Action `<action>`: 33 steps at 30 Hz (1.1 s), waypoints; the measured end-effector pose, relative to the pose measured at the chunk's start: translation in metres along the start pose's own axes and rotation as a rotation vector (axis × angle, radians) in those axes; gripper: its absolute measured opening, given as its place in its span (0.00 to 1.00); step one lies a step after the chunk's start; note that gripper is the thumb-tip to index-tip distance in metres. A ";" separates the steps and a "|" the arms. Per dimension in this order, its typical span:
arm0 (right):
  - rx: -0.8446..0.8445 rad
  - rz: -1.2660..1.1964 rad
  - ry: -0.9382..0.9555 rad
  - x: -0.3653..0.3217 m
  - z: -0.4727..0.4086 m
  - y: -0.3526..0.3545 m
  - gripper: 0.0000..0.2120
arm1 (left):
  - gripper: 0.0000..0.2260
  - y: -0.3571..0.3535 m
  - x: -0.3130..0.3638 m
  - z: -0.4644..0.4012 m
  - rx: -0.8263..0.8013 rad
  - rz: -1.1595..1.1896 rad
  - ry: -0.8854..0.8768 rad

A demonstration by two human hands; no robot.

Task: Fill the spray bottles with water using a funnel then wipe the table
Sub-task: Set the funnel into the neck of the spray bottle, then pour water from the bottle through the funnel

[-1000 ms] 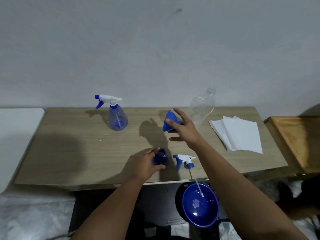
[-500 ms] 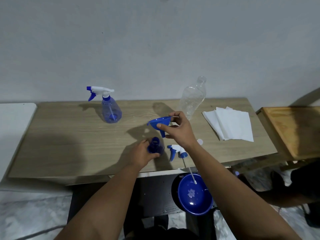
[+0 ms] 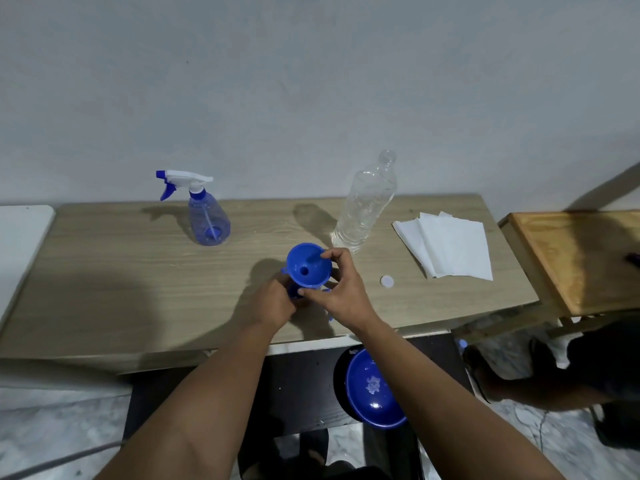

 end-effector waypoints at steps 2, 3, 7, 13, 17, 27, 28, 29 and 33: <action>-0.038 0.042 0.007 -0.004 0.004 0.010 0.39 | 0.11 0.001 0.001 0.002 0.000 -0.012 -0.004; -0.036 0.058 0.013 -0.006 0.005 0.017 0.41 | 0.12 0.001 0.000 0.003 -0.010 -0.015 0.004; 0.279 0.066 0.099 -0.022 -0.005 0.054 0.31 | 0.29 0.007 -0.004 0.008 -0.016 0.104 0.032; 0.524 0.145 -0.045 -0.037 -0.075 0.072 0.57 | 0.49 0.022 -0.004 0.021 0.030 0.181 0.008; 0.411 0.245 -0.056 -0.043 -0.115 0.064 0.64 | 0.53 0.024 0.001 0.025 0.046 0.238 -0.009; 0.604 -0.016 0.007 -0.028 -0.100 0.059 0.30 | 0.57 0.022 0.008 0.023 0.104 0.316 0.013; 0.612 -0.044 0.014 -0.029 -0.096 0.061 0.30 | 0.57 0.023 0.009 0.024 0.104 0.319 0.011; 0.616 -0.071 0.026 -0.032 -0.092 0.064 0.31 | 0.56 0.024 0.009 0.024 0.106 0.318 0.007; 0.624 -0.154 0.108 -0.055 -0.082 0.076 0.31 | 0.55 0.030 0.009 0.023 0.124 0.310 -0.011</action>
Point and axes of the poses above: each hand's wrist, its own z-axis away from the middle knuckle, its own y-axis out of the back of the hand, x = y × z, the point moved 2 cm from there along -z, towards the middle knuckle, and after that the axes turned 13 degrees about x, right-handed, at the moved point
